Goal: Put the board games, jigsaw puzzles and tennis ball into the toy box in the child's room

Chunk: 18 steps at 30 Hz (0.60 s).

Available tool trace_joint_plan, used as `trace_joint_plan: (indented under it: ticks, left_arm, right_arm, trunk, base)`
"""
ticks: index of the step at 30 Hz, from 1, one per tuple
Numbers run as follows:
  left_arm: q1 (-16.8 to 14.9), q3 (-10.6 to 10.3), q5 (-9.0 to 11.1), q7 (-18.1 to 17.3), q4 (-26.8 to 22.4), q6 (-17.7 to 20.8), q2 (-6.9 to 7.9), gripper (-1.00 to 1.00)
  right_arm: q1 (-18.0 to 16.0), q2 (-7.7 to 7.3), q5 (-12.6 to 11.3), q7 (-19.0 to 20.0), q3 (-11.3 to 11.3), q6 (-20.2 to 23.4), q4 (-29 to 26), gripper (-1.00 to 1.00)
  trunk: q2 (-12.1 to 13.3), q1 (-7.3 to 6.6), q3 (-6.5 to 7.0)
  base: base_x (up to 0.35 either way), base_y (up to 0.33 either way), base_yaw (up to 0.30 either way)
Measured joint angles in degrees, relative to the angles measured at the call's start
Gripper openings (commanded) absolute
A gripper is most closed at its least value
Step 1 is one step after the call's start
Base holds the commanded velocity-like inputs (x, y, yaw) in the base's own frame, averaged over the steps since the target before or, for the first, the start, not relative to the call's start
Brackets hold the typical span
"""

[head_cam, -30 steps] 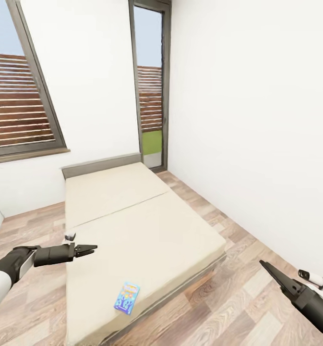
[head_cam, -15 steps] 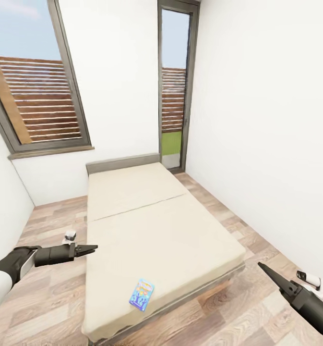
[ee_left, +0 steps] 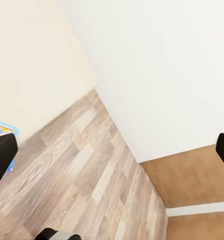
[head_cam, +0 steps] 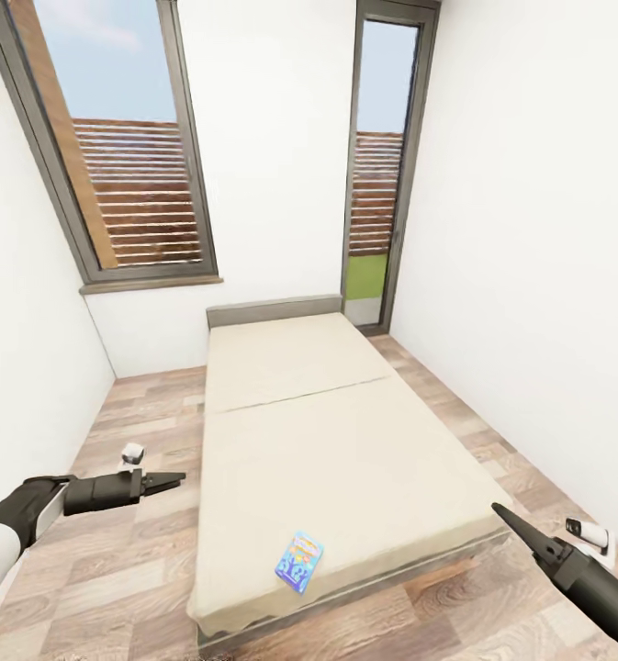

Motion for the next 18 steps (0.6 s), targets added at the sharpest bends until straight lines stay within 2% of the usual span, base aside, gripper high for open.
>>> trace_joint_plan:
  ticks: [7, 18]
  left_arm:
    - [0.08, 0.04, -0.04, 0.00, 0.00, -0.01, 0.09, 1.00]
    - [0.05, 0.08, 0.02, -0.16, 0.00, -0.01, 0.17, 1.00]
  right_arm:
    - [0.00, 0.07, 0.60, -1.92, 0.12, 0.01, 0.06, 1.00]
    - [0.00, 0.07, 0.66, -2.20, 0.15, 0.02, 0.24, 1.00]
  trunk:
    - [0.00, 0.01, 0.17]
    - [0.00, 0.00, 0.43]
  base:
    - [-0.042, 0.001, 0.276]
    - [-0.047, 0.009, 0.276]
